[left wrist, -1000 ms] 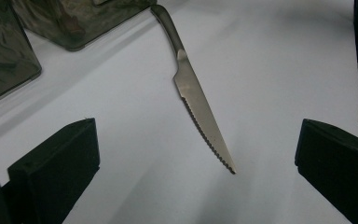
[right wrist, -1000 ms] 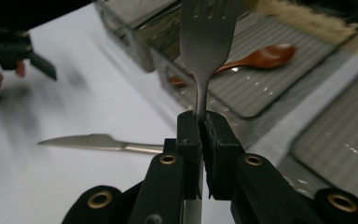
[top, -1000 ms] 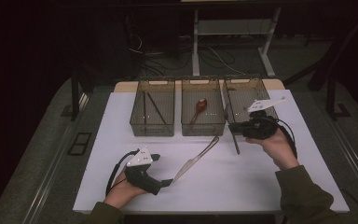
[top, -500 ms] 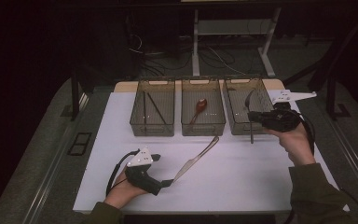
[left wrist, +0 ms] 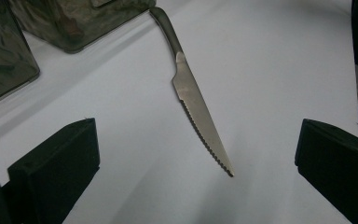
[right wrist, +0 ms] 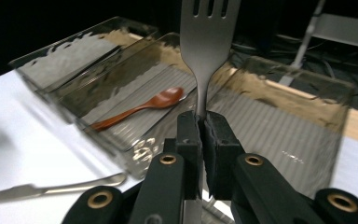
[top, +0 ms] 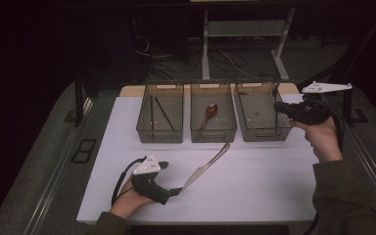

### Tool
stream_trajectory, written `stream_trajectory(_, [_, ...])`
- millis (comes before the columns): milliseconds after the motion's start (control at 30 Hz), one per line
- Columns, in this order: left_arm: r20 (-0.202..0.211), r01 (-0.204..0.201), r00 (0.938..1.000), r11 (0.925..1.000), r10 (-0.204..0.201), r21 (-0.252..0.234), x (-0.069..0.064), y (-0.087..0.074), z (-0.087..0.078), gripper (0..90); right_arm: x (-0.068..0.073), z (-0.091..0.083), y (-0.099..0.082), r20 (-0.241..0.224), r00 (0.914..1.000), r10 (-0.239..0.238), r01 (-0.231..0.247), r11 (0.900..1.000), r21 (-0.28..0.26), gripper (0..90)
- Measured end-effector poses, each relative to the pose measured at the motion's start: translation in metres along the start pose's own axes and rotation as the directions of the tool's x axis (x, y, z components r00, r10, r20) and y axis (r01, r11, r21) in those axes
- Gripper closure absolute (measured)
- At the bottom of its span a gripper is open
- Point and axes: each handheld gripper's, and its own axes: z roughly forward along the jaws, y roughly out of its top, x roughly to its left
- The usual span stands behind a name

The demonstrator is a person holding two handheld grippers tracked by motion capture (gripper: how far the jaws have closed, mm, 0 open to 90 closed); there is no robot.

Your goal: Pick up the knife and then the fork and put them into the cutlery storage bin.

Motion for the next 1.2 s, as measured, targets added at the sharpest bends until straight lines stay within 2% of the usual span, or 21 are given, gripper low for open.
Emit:
stream_trajectory(233, [0.002, 0.003, 1.0, 1.0, -0.003, 0.003, 0.0, 0.0, 0.0, 0.0, -0.022, 0.007, 0.008, 0.069, 0.9975, 0.014, -0.014, 0.9999, -0.005, 84.0])
stream_trajectory(433, [0.001, 0.003, 1.0, 1.0, -0.003, 0.001, 0.0, 0.0, 0.001, 0.0, -0.04, 0.022, 0.006, 0.099, 0.9943, 0.04, -0.041, 0.9992, 0.003, 84.0])
stream_trajectory(500, [0.002, 0.004, 1.0, 1.0, -0.004, 0.001, 0.0, 0.0, 0.0, 0.0, -0.045, 0.029, 0.003, 0.109, 0.9928, 0.05, -0.053, 0.9983, 0.027, 84.0])
stream_trajectory(667, [0.004, 0.005, 1.0, 1.0, -0.005, -0.003, -0.001, 0.0, 0.0, 0.0, -0.051, 0.043, -0.006, 0.14, 0.9894, 0.039, -0.053, 0.9938, 0.098, 84.0])
stream_trajectory(900, [0.005, 0.005, 1.0, 1.0, -0.005, -0.002, -0.001, 0.0, 0.0, 0.0, -0.058, 0.057, -0.025, 0.161, 0.9857, 0.049, -0.081, 0.9766, 0.199, 84.0])
stream_trajectory(1133, [0.008, 0.006, 1.0, 1.0, -0.006, 0.002, -0.001, -0.001, 0.001, 0.0, -0.059, 0.064, -0.032, 0.168, 0.9854, 0.024, -0.068, 0.9629, 0.261, 84.0])
stream_trajectory(1200, [0.007, 0.006, 1.0, 1.0, -0.006, 0.002, -0.001, -0.001, 0.0, 0.0, -0.06, 0.065, -0.033, 0.168, 0.9856, 0.019, -0.063, 0.9631, 0.261, 83.9])
